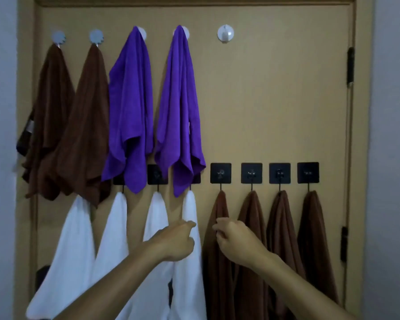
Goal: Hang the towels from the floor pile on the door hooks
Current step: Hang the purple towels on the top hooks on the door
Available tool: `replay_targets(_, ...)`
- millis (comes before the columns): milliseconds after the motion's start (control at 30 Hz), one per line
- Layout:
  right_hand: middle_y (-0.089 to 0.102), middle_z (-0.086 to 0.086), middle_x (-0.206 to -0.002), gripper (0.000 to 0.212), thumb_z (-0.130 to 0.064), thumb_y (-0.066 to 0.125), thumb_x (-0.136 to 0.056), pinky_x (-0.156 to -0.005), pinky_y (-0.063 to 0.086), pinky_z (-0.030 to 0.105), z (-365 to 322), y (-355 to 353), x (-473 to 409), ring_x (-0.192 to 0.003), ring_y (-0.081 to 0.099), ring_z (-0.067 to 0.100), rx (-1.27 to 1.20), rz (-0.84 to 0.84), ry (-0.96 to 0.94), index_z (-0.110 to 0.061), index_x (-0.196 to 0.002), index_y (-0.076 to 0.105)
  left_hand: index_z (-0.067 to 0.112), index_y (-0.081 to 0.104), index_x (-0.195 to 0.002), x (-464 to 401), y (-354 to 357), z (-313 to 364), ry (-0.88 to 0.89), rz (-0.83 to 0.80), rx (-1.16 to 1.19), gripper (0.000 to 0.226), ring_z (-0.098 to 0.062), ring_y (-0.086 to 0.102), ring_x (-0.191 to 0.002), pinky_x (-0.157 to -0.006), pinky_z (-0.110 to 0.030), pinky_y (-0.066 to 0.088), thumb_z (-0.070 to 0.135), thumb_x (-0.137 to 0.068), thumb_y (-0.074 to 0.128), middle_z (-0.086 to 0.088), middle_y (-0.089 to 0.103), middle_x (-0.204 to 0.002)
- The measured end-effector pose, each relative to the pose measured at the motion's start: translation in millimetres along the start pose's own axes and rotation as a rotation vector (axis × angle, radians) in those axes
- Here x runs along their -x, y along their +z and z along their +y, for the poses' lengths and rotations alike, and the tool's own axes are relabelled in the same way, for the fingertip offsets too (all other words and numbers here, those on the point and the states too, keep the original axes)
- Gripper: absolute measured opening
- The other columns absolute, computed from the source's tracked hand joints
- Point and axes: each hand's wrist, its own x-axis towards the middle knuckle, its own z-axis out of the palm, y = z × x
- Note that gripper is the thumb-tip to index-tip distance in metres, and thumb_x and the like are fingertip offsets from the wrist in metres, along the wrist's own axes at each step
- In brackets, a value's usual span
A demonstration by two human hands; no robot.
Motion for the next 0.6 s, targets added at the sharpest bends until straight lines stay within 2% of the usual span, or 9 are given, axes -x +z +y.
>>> replay_targets(100,0.041,0.009,-0.145,0.037,-0.021,0.040,-0.095,-0.104,0.041,0.040,11.6,12.8,57.3,-0.137,0.036,0.024,0.083,-0.052,0.091,-0.009,-0.126,0.055,0.013,0.034,-0.139,29.6,35.4,22.5,0.051,-0.014,0.000,0.045,-0.023,0.035,-0.133,-0.103,-0.036,0.036,0.021,-0.095,0.035,-0.004,0.029,-0.150)
replay_targets(167,0.030,0.008,-0.153,0.044,-0.030,0.040,-0.097,-0.108,0.037,0.042,25.6,14.7,96.2,-0.142,0.027,0.023,0.135,-0.090,0.157,-0.013,-0.137,0.045,0.012,0.028,-0.144,39.9,60.9,39.7,0.096,-0.009,0.005,0.050,-0.023,0.032,-0.136,-0.107,-0.038,0.034,0.024,-0.096,0.035,-0.003,0.024,-0.152)
replay_targets(233,0.026,0.007,-0.154,0.047,-0.037,0.038,-0.098,-0.107,0.037,0.043,41.7,11.4,135.4,-0.143,0.023,0.023,0.191,-0.095,0.228,-0.016,-0.140,0.041,0.014,0.021,-0.148,48.1,85.8,63.0,0.151,-0.007,0.003,0.054,-0.025,0.027,-0.138,-0.110,-0.043,0.032,0.029,-0.097,0.035,-0.002,0.019,-0.154)
replay_targets(300,0.024,0.008,-0.155,0.046,-0.040,0.034,-0.099,-0.109,0.035,0.042,56.3,7.9,176.1,-0.144,0.020,0.022,0.234,-0.088,0.315,-0.019,-0.139,0.042,0.015,0.021,-0.147,59.3,110.1,90.2,0.199,-0.010,-0.001,0.055,-0.026,0.027,-0.138,-0.109,-0.045,0.032,0.031,-0.097,0.036,-0.002,0.020,-0.153)
replay_targets(467,0.015,0.009,-0.158,0.051,-0.044,0.032,-0.099,-0.117,0.017,0.043,90.5,5.5,292.4,-0.145,0.013,0.025,0.230,-0.137,0.539,-0.022,-0.145,0.032,0.014,0.026,-0.145,93.8,183.3,159.3,0.333,-0.076,0.017,0.053,-0.027,0.032,-0.134,-0.104,-0.046,0.035,0.028,-0.095,0.039,-0.005,0.027,-0.149)
replay_targets(600,0.011,0.007,-0.159,0.055,-0.047,0.030,-0.099,-0.116,0.012,0.044,120.1,2.4,399.8,-0.146,0.010,0.026,0.189,-0.207,0.734,-0.021,-0.147,0.028,0.010,0.039,-0.135,130.4,254.4,224.7,0.433,-0.176,0.073,0.043,-0.030,0.040,-0.126,-0.095,-0.036,0.036,0.021,-0.093,0.043,-0.009,0.037,-0.141)
